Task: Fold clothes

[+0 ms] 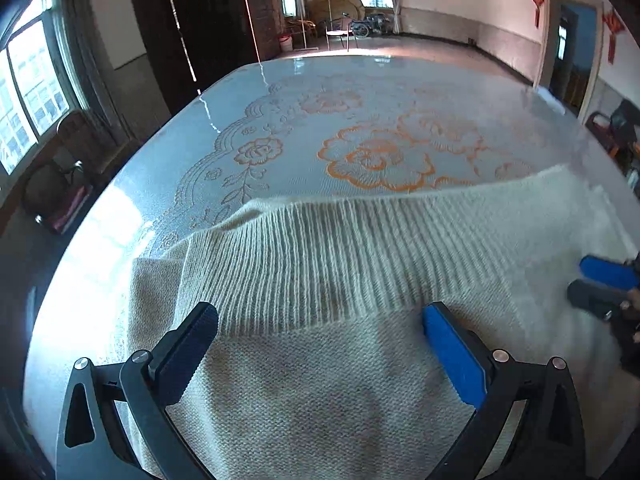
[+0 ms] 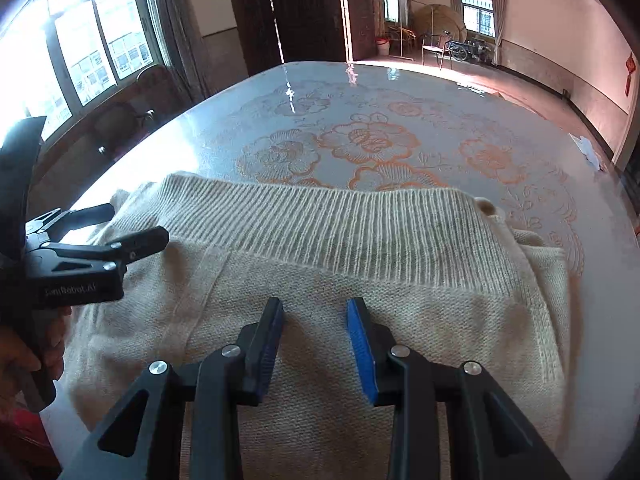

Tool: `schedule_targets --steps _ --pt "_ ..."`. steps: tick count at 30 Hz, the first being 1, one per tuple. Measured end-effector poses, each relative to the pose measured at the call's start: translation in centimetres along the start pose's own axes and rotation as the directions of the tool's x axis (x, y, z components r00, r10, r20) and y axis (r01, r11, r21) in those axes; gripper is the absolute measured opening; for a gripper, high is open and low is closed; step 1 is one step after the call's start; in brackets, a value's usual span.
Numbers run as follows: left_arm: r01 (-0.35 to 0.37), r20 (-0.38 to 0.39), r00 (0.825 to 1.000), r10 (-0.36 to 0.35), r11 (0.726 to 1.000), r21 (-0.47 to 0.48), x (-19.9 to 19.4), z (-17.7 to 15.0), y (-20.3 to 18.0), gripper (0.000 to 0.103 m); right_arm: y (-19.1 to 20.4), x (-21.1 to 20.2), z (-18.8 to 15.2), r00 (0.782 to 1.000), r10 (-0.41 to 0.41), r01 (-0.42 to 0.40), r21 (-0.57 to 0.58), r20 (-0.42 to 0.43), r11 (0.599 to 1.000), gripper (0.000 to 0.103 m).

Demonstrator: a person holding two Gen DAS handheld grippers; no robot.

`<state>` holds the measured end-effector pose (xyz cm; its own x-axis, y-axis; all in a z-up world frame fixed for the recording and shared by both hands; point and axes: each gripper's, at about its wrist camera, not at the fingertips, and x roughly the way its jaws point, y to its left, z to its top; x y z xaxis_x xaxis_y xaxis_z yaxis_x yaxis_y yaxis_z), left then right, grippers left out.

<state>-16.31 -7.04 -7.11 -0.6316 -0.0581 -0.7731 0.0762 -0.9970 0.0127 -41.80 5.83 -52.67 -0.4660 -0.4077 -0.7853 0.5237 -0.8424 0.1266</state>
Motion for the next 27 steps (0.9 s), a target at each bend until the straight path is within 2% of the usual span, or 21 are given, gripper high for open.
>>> schedule_targets --steps 2,4,7,11,13,16,18,20,22,24,26,27 --pt "0.004 0.012 1.0 -0.004 1.0 0.015 0.7 -0.6 0.6 0.103 -1.2 0.1 -0.2 1.0 0.011 -0.011 0.04 0.009 0.999 0.029" --pt "0.065 -0.015 0.998 -0.066 0.997 -0.039 1.3 -0.2 2.3 0.103 -3.3 -0.5 -0.3 0.999 0.015 -0.019 0.122 0.031 0.992 0.029" --pt "0.117 -0.045 0.992 -0.119 0.992 -0.053 1.2 0.6 3.7 0.103 -6.2 -1.4 -0.7 0.998 -0.058 0.052 0.192 0.027 0.98 0.029" --pt "0.06 -0.043 0.997 -0.065 0.992 -0.11 -0.7 1.2 6.5 0.103 -8.9 -4.0 -1.4 0.992 -0.119 0.104 0.289 0.036 0.952 0.032" --pt "0.042 -0.028 0.998 -0.047 0.985 -0.17 -1.7 0.4 7.7 0.103 -8.3 -4.8 -1.8 0.993 -0.106 0.088 0.273 0.052 0.958 0.034" --pt "0.004 -0.067 0.998 -0.013 0.991 -0.134 -1.2 -1.3 7.7 0.103 -7.2 -6.0 -2.3 0.994 -0.087 0.067 0.244 0.072 0.967 0.034" --pt "-0.067 -0.084 0.994 0.064 0.997 -0.041 -0.5 -2.4 6.9 0.103 -5.6 -5.2 -2.7 0.994 -0.106 0.098 0.173 0.04 0.98 0.034" --pt "-0.053 -0.006 0.999 0.053 0.998 -0.023 -0.9 -3.2 7.0 0.103 -4.9 -3.8 -3.2 0.99 -0.142 0.143 0.122 -0.015 0.982 0.034" --pt "-0.019 -0.027 0.999 0.018 0.999 -0.045 -0.6 -2.9 7.7 0.103 -5.8 -2.8 -3.9 0.989 -0.144 0.149 0.153 -0.043 0.977 0.036" --pt "0.014 -0.046 0.999 -0.016 0.999 -0.052 -0.2 -2.5 8.6 0.103 -6.6 -3.2 -3.8 0.992 -0.114 0.122 0.221 -0.047 0.968 0.036" --pt "0.021 -0.067 0.997 -0.025 0.998 -0.06 -0.4 -2.0 9.4 0.103 -6.6 -4.1 -3.8 0.994 -0.107 0.112 0.249 -0.033 0.962 0.037" --pt "-0.002 -0.069 0.998 -0.002 0.998 -0.056 -0.8 -1.9 9.8 0.103 -6.4 -4.7 -3.9 0.993 -0.113 0.114 0.249 -0.02 0.962 0.037"
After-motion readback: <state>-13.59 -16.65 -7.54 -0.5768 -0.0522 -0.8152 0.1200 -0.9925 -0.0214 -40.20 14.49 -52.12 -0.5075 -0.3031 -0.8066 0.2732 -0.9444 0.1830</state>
